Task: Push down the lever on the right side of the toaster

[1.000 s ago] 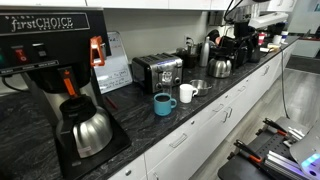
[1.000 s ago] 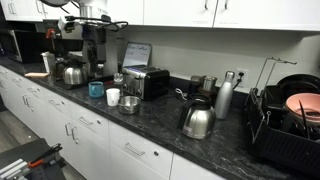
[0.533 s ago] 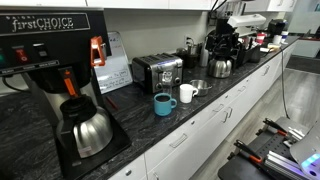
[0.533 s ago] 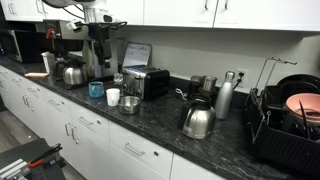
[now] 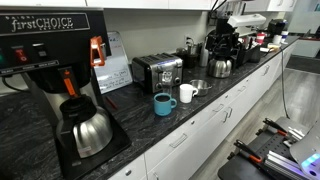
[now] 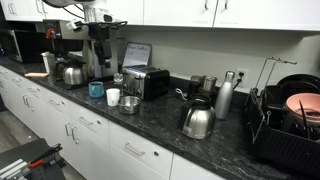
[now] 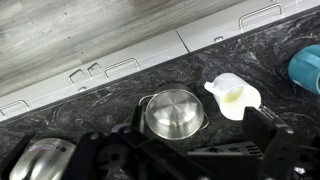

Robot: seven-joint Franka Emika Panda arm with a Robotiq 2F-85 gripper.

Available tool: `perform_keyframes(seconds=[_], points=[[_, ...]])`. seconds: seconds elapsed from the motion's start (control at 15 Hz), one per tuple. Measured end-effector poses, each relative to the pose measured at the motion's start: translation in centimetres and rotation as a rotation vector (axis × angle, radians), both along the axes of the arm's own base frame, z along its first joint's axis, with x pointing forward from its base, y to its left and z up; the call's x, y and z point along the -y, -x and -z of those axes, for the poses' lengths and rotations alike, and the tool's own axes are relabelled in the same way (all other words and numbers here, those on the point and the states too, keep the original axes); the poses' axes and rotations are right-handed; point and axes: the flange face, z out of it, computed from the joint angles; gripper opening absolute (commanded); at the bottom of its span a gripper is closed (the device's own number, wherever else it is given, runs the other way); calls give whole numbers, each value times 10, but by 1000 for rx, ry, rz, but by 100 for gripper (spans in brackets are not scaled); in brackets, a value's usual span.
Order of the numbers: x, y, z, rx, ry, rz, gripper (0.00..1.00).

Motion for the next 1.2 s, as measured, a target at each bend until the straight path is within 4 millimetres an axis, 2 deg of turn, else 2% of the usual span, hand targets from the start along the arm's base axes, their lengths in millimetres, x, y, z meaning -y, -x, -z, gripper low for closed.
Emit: perform_keyframes(seconds=[0.27, 0.47, 0.6, 0.93, 1.2], points=[[-9, -6, -4, 40, -2, -18, 100], [-26, -22, -3, 85, -9, -54, 100], [-36, -36, 4, 101, -12, -80, 100], [-36, -85, 29, 122, 11, -129, 100], [-37, -93, 29, 121, 8, -135, 100]])
